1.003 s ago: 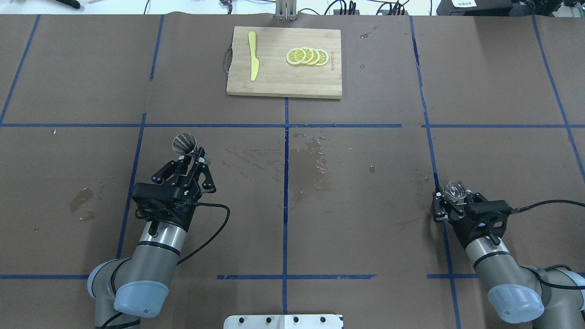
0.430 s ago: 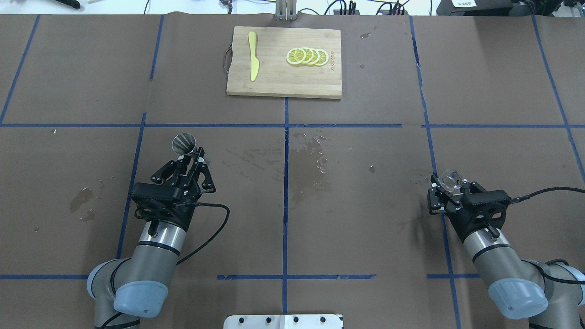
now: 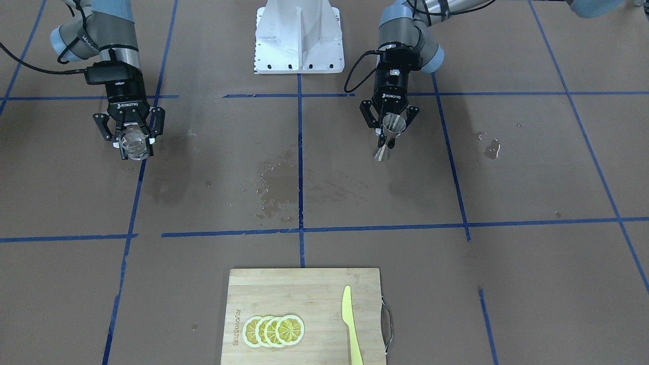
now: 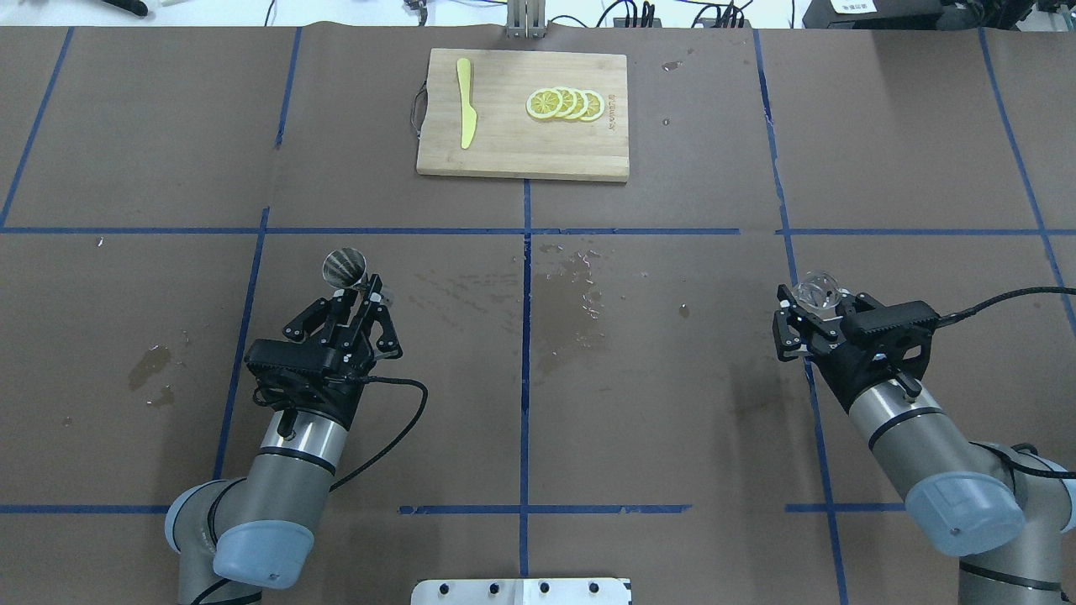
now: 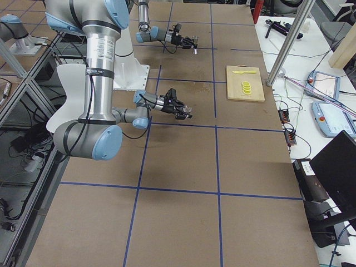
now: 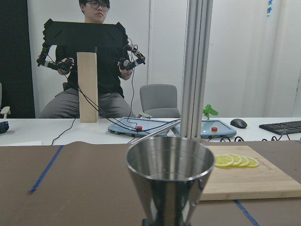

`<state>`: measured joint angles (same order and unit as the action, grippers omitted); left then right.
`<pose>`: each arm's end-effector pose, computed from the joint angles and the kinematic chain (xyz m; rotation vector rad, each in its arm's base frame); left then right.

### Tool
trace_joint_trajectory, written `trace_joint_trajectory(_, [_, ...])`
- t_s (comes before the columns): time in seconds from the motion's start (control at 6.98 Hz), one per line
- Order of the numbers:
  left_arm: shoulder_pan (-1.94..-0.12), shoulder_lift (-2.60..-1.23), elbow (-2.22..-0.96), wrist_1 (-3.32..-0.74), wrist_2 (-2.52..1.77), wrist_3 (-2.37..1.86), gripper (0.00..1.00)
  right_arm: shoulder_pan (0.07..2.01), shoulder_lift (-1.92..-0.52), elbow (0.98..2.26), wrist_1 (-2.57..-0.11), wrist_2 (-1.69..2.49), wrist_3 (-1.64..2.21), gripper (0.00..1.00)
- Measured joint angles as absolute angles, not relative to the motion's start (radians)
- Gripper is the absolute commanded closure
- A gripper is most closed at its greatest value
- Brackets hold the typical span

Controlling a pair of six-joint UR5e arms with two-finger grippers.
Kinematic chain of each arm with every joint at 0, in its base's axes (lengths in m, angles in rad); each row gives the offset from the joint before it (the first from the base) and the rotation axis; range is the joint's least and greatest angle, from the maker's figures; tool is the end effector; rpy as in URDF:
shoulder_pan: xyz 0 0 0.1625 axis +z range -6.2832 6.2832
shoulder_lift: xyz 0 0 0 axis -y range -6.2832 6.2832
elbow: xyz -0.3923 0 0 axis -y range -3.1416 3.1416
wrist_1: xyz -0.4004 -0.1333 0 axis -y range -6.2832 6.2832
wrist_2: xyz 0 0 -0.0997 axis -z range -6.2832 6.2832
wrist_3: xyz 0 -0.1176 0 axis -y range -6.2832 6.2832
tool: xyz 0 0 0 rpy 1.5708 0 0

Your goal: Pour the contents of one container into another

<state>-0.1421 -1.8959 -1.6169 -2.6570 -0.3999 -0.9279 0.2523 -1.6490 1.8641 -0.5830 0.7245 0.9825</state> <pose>0.5154 -0.3178 0.2951 1.3247 0.7930 -0.4520 -0.3990 -0.3315 0.4031 1.1228 -0.7193 0.2234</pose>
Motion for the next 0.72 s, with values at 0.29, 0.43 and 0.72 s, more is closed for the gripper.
trace_joint_trajectory(0.29, [-0.135, -1.924, -1.613, -2.655, -0.403, -0.899, 1.00, 0.252, -1.535, 1.871, -0.617, 0.741, 0.924, 1.00])
trace_joint_trajectory(0.43, [-0.133, -1.939, -1.614, -2.655, -0.404, -0.866, 1.00, 0.250, -1.500, 1.876, -0.648, 0.747, 0.915, 1.00])
trace_joint_trajectory(0.72, [-0.132, -1.950, -1.617, -2.658, -0.403, -0.790, 1.00, 0.237, -1.455, 1.878, -0.675, 0.762, 0.911, 1.00])
